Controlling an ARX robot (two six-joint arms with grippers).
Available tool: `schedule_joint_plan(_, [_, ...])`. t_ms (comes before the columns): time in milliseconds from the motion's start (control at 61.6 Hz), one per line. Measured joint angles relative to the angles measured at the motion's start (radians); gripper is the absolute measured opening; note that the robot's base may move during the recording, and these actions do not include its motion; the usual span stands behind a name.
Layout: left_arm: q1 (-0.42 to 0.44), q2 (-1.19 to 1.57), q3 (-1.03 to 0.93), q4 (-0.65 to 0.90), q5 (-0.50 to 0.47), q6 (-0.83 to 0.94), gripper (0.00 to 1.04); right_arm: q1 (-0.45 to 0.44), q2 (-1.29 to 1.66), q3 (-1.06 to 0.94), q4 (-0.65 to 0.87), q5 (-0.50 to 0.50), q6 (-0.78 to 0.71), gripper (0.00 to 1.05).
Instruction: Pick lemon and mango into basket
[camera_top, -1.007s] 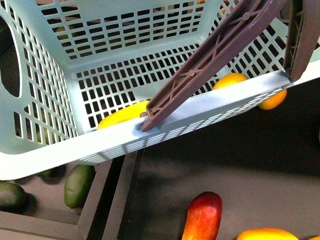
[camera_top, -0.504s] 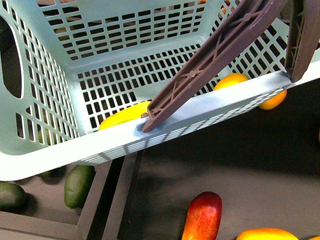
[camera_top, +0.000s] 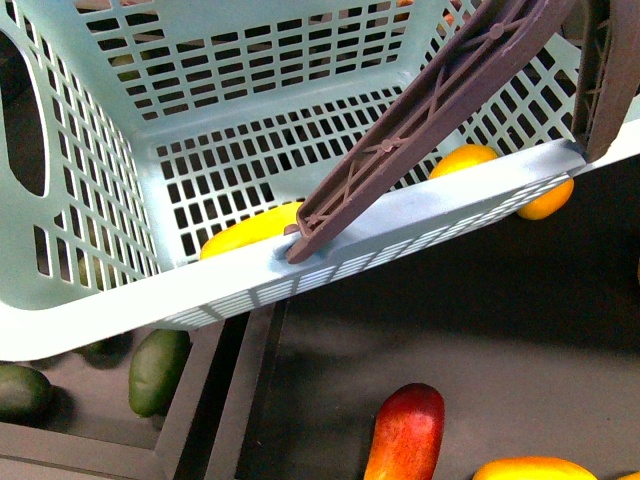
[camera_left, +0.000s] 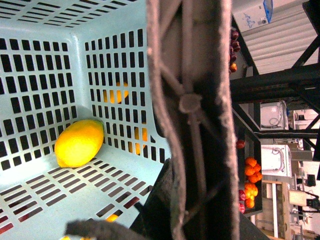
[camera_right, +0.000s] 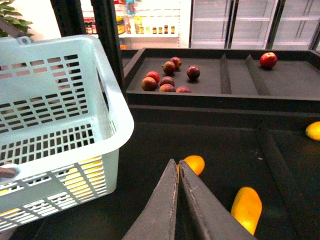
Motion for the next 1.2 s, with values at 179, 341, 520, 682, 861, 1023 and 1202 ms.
schedule_joint_plan(179, [0.000,0.000,0.000,0.000,0.000,0.003,0.05,0.000,0.000,0.000,0.000,0.000,0.000,0.52])
schedule_joint_plan(341, [0.000,0.000,0.000,0.000,0.000,0.003,0.05,0.000,0.000,0.000,0.000,0.000,0.000,0.83])
schedule_joint_plan(520, [0.000,0.000,0.000,0.000,0.000,0.003,0.05,0.000,0.000,0.000,0.000,0.000,0.000,0.96])
schedule_joint_plan(682, [-0.002,0.000,0.000,0.000,0.000,0.002,0.05,0.000,0.000,0.000,0.000,0.002,0.000,0.96])
schedule_joint_plan(861, [-0.010,0.000,0.000,0.000,0.023,-0.010,0.05,0.000,-0.001,0.000,-0.001,0.001,0.000,0.96])
schedule_joint_plan(1023, [-0.010,0.000,0.000,0.000,0.008,-0.008,0.05,0.000,-0.002,0.000,-0.002,0.001,0.000,0.96])
schedule_joint_plan(1202, [-0.006,0.001,0.000,0.000,0.003,-0.005,0.05,0.000,-0.002,0.000,-0.003,-0.001,0.000,0.96])
